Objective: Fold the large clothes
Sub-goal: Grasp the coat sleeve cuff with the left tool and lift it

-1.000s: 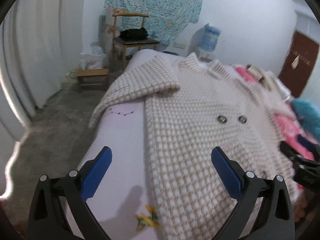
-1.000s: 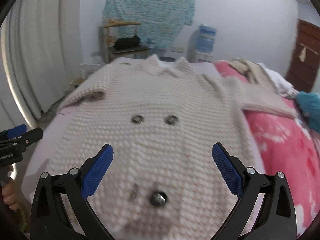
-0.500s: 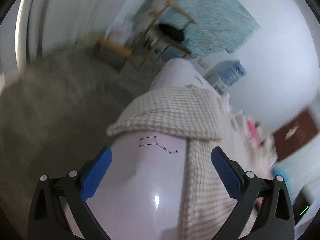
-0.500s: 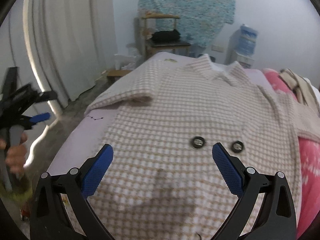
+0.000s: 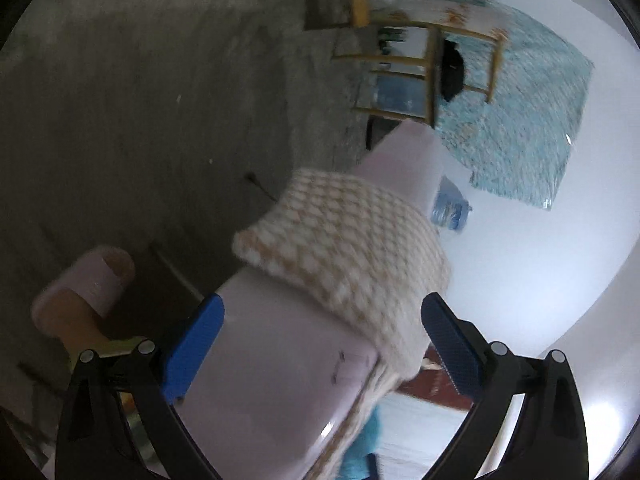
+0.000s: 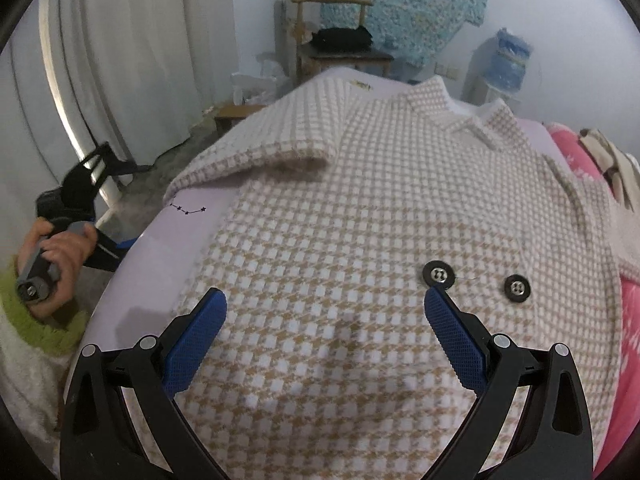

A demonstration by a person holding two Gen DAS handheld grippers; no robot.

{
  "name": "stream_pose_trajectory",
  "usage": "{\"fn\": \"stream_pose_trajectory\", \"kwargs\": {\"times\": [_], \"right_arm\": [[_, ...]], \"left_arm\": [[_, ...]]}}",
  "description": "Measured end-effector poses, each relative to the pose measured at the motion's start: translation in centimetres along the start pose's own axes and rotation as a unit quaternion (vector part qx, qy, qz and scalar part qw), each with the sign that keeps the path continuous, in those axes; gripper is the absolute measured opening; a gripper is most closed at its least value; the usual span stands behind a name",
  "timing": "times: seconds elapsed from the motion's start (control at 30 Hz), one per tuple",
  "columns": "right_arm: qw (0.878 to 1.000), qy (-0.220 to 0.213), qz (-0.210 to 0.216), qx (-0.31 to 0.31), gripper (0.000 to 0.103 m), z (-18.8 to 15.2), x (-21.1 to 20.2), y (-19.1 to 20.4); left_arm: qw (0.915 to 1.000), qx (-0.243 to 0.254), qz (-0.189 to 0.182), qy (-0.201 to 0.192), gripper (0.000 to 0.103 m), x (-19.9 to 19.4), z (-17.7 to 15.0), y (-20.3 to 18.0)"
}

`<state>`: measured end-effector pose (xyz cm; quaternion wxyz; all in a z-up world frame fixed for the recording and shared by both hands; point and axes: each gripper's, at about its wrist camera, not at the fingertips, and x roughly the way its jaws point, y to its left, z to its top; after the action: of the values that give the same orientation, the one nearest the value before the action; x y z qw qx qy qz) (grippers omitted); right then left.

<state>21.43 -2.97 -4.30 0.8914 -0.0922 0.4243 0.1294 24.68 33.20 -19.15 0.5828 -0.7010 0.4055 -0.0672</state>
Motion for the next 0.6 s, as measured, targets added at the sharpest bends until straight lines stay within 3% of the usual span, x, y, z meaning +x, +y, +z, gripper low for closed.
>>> {"fn": "stream_pose_trajectory", "kwargs": {"times": [0.2, 0.27, 0.4, 0.47, 0.57, 0.6], "right_arm": [[1.000, 0.007, -0.004, 0.013, 0.095, 0.3, 0.7, 0.1], [1.000, 0.009, -0.005, 0.016, 0.095, 0.2, 0.8, 0.0], [1.000, 0.013, -0.010, 0.023, 0.095, 0.2, 1.0, -0.4], [0.999, 0.010, -0.015, 0.029, 0.095, 0.1, 0.7, -0.9], [0.999, 0.002, -0.022, 0.038, 0.095, -0.1, 0.1, -1.6], [0.999, 0.000, -0.023, 0.040, 0.095, -0.1, -0.1, -1.8]], "left_arm": [[0.9976, -0.067, -0.003, 0.020, 0.095, 3.0, 3.0, 2.1], [0.9974, -0.069, 0.004, 0.020, 0.090, 3.8, 3.5, 2.3], [0.9957, -0.084, 0.033, 0.020, 0.062, 5.2, 4.5, 3.0], [0.9958, -0.074, 0.054, 0.006, 0.043, 5.1, 4.6, 2.9], [0.9932, -0.033, 0.106, -0.034, 0.009, 4.4, 5.2, 1.0], [0.9897, 0.002, 0.131, -0.057, 0.006, 3.7, 5.2, -0.4]]}}
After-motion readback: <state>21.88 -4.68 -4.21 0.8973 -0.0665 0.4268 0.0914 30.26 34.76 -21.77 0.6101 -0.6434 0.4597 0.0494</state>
